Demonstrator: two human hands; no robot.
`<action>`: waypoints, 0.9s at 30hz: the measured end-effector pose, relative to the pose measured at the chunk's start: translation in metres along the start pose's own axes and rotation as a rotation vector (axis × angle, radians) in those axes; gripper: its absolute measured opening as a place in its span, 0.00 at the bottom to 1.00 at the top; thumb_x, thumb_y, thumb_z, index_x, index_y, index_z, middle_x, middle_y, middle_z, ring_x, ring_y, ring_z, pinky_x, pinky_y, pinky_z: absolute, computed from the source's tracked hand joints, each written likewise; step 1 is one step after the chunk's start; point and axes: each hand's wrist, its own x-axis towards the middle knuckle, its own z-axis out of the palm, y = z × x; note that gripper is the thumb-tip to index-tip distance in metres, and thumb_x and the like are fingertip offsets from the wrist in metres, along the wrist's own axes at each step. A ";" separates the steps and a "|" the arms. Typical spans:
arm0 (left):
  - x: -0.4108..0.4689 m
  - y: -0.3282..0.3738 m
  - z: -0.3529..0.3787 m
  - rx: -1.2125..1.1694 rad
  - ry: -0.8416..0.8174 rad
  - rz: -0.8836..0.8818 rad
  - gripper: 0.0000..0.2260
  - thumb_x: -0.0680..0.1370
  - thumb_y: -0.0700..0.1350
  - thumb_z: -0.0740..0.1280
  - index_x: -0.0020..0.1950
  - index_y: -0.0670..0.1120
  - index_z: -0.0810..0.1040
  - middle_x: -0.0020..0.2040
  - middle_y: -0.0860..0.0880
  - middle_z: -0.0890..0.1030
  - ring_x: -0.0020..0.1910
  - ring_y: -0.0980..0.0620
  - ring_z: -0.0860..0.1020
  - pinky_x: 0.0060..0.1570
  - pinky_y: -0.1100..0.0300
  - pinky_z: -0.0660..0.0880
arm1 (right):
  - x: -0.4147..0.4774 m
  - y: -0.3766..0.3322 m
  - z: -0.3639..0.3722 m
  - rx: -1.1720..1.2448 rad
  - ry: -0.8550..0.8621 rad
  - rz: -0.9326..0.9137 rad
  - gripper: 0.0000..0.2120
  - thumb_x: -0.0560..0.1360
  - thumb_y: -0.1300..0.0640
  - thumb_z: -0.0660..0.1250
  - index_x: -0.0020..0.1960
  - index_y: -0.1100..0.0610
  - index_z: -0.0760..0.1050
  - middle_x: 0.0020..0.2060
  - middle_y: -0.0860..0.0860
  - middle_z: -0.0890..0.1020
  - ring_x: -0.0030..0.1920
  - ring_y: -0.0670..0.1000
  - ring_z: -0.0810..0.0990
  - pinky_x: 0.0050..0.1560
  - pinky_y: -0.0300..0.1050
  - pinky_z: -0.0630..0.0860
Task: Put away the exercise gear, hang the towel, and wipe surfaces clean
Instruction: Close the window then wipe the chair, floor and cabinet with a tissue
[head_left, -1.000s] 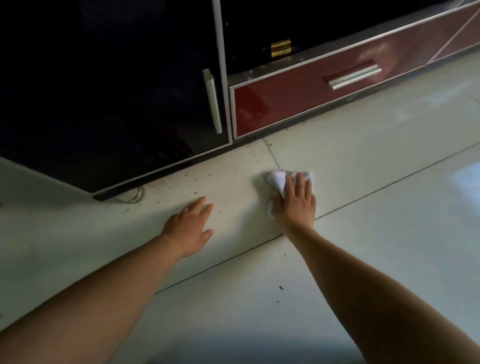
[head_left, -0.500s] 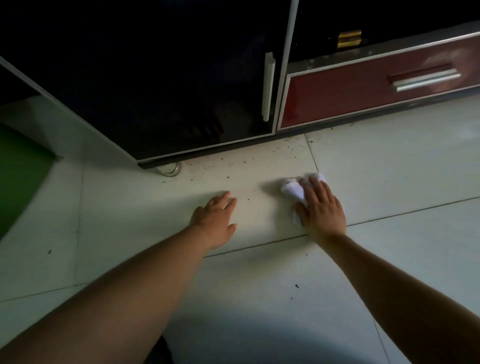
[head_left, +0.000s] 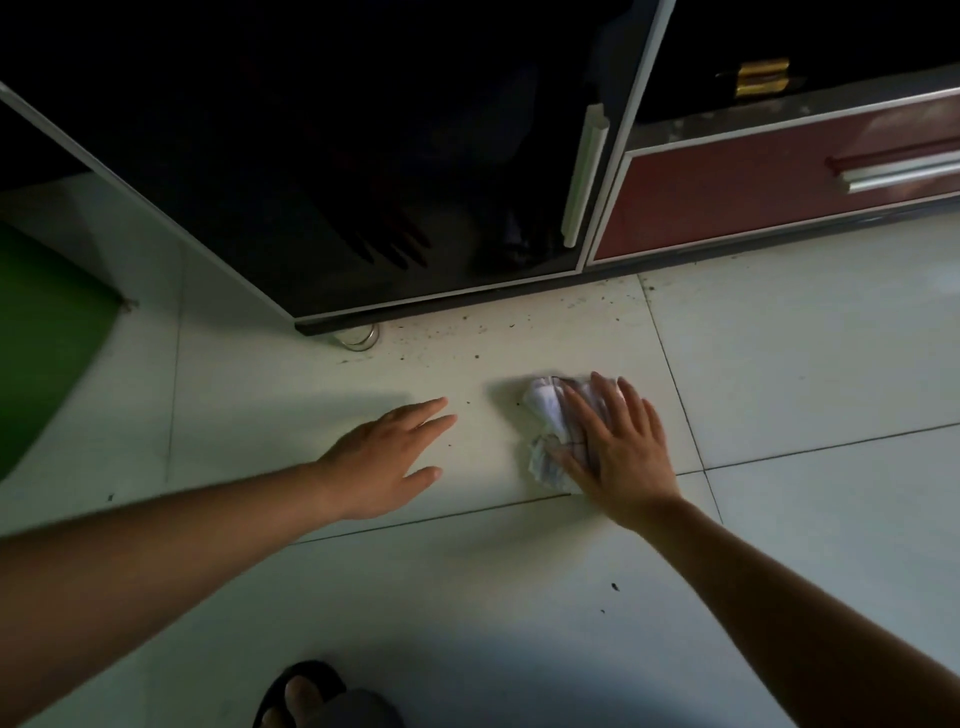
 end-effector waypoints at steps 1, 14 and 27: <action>-0.001 -0.002 0.010 -0.047 0.065 -0.024 0.29 0.79 0.58 0.54 0.77 0.53 0.48 0.77 0.56 0.44 0.76 0.56 0.48 0.73 0.59 0.54 | 0.003 0.005 0.002 -0.007 -0.028 -0.053 0.33 0.74 0.31 0.45 0.75 0.40 0.39 0.76 0.50 0.42 0.75 0.57 0.39 0.74 0.59 0.47; -0.018 -0.035 0.068 -0.030 0.270 -0.086 0.28 0.76 0.56 0.55 0.73 0.44 0.63 0.75 0.45 0.62 0.72 0.48 0.63 0.64 0.50 0.68 | 0.032 -0.033 0.015 0.030 0.086 -0.125 0.31 0.76 0.34 0.47 0.76 0.44 0.49 0.76 0.49 0.51 0.76 0.54 0.46 0.73 0.63 0.49; -0.021 -0.049 0.063 -0.005 0.275 -0.087 0.31 0.74 0.58 0.51 0.74 0.43 0.62 0.75 0.44 0.60 0.73 0.47 0.62 0.66 0.52 0.65 | 0.037 -0.062 0.022 0.214 0.243 0.028 0.25 0.76 0.40 0.56 0.70 0.49 0.63 0.67 0.51 0.69 0.66 0.52 0.66 0.61 0.49 0.65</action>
